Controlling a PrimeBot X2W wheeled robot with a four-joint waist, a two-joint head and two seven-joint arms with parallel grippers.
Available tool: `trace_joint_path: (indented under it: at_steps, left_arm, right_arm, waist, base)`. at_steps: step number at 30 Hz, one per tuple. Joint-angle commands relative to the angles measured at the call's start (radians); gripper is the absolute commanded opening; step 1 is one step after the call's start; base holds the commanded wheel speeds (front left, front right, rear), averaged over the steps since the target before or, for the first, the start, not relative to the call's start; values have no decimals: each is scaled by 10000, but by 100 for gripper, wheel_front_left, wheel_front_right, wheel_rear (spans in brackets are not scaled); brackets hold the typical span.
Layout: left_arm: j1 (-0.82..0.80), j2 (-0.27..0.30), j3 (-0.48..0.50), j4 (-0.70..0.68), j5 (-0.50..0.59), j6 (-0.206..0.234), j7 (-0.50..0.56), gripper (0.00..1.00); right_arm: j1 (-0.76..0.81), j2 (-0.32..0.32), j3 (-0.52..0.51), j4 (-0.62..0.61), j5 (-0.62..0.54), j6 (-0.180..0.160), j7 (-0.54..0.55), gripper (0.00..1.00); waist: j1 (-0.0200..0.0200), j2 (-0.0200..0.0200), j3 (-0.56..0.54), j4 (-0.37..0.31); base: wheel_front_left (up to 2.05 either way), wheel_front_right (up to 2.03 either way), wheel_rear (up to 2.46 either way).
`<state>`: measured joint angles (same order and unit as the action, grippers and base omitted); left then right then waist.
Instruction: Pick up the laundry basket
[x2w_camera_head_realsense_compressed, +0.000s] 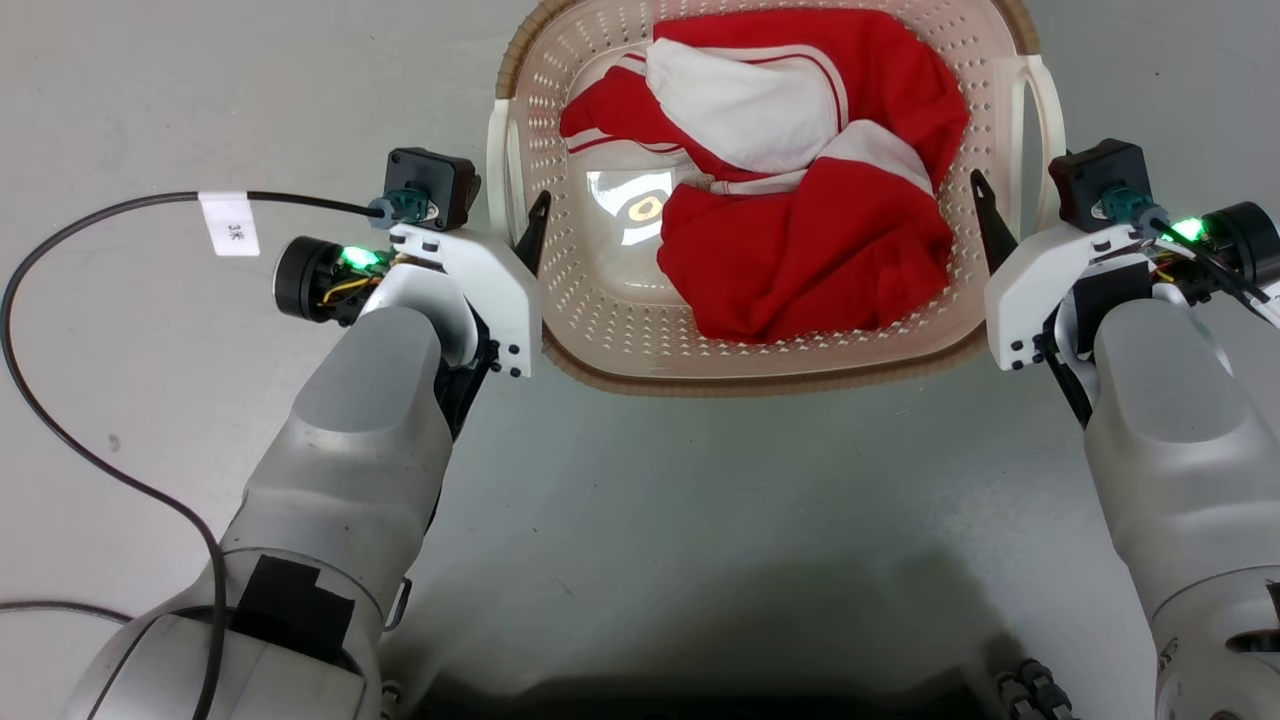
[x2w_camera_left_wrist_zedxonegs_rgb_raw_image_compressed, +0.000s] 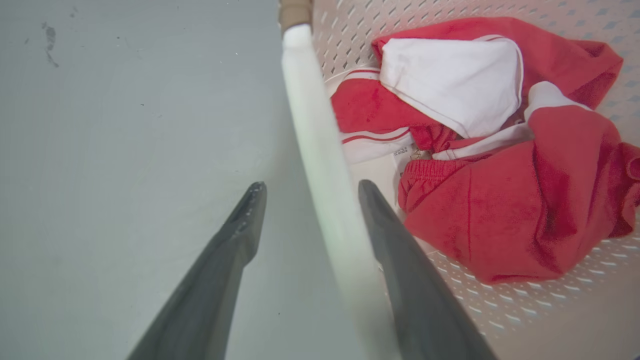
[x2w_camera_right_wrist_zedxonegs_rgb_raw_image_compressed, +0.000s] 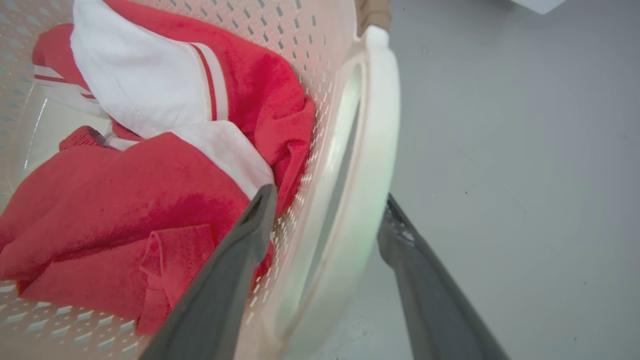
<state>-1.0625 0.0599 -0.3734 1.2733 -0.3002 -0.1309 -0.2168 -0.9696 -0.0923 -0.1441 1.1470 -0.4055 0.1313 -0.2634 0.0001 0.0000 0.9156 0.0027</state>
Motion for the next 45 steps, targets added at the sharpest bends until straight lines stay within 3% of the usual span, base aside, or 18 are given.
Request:
trace_joint_path:
  at_steps: [1,14,33,45]
  left_arm:
    - [-127,79,-12,66,20,26,-52,0]
    - [122,109,-192,131,-164,13,73,0]
    - [1630,221,-882,160,-1200,10,1345,0]
    - [2556,365,-1826,-146,-2214,2,2627,0]
  right_arm:
    - [-186,40,-10,2,-42,-10,-21,0]
    - [-73,146,-83,535,-279,-10,-19,0]
    - [978,359,333,1364,-104,-12,429,0]
    - [1987,379,2743,1396,2358,-9,1608,0]
  waist:
    - [-1,0,43,7]
    - [-1,0,-430,-62]
    - [-1,0,-3439,-2]
    - [-1,0,-5317,140]
  base:
    - [0,0,0]
    - [0,0,0]
    - [0,0,0]
    - [0,0,0]
